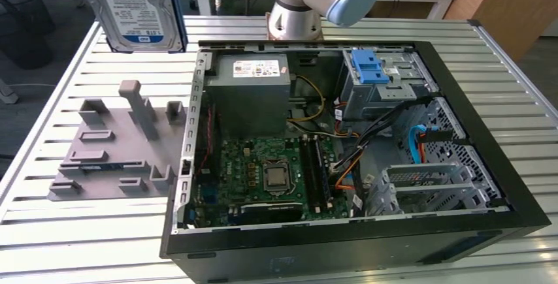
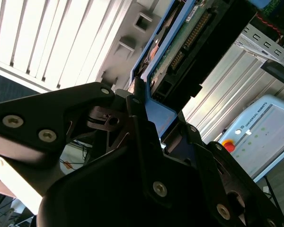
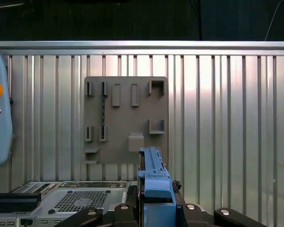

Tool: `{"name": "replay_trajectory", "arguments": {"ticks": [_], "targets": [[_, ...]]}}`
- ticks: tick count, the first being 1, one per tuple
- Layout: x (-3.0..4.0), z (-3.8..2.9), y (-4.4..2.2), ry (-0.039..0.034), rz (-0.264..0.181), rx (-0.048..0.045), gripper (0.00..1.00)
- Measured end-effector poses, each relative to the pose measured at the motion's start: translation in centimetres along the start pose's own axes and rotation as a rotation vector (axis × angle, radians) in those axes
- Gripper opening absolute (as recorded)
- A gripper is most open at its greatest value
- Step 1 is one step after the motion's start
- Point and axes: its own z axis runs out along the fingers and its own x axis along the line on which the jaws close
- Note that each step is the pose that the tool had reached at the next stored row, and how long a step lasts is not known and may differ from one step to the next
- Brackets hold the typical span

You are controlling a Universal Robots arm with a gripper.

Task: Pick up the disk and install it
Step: 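Pick up the disk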

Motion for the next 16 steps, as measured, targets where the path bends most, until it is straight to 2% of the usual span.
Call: {"name": "replay_trajectory", "arguments": {"ticks": [16], "targets": [[-0.01,0.00,-0.61,-0.0001,0.000,0.0000,0.36]]}}
